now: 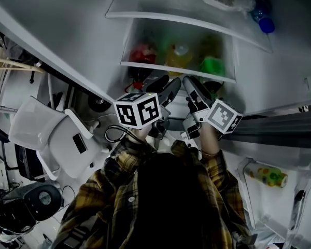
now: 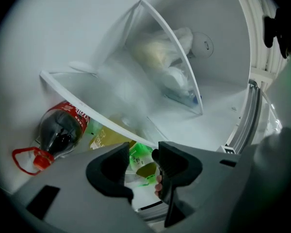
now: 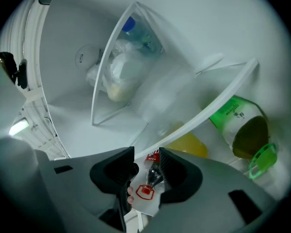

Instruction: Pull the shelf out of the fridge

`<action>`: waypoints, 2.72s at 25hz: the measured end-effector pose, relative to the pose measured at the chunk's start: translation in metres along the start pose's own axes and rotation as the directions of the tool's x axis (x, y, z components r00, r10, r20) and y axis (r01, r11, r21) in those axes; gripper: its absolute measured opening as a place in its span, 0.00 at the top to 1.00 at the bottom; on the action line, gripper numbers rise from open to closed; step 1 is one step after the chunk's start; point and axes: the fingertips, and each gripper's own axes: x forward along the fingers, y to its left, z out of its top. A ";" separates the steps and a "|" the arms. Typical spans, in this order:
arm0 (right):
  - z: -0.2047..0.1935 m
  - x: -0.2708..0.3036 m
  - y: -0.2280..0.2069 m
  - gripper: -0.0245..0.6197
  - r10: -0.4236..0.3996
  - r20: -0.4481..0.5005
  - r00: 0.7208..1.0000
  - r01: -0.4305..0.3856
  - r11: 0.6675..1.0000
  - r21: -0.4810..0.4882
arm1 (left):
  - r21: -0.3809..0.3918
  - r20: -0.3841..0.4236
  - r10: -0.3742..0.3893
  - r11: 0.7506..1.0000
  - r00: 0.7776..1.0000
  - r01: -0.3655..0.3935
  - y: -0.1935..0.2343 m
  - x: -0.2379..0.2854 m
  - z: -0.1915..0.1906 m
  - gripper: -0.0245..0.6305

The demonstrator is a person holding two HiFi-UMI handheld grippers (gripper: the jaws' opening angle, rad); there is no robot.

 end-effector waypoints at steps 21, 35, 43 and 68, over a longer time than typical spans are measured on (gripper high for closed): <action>0.010 0.018 -0.028 0.73 0.050 0.006 0.999 -0.050 0.981 0.187 | -0.338 0.110 -0.022 0.939 0.994 0.058 0.024 0.027 0.011 0.68; 0.019 0.042 -0.038 0.73 0.059 0.028 0.998 -0.065 0.960 0.272 | -0.380 0.144 -0.018 0.922 0.989 0.072 0.033 0.043 0.030 0.68; 0.026 0.047 -0.037 0.74 0.069 0.048 0.996 -0.080 0.954 0.290 | -0.399 0.155 -0.015 0.914 0.988 0.077 0.036 0.050 0.037 0.69; 0.027 0.048 -0.040 0.89 0.060 0.089 0.994 -0.091 0.906 0.412 | -0.441 0.161 -0.041 0.891 0.986 0.109 0.037 0.049 0.040 0.89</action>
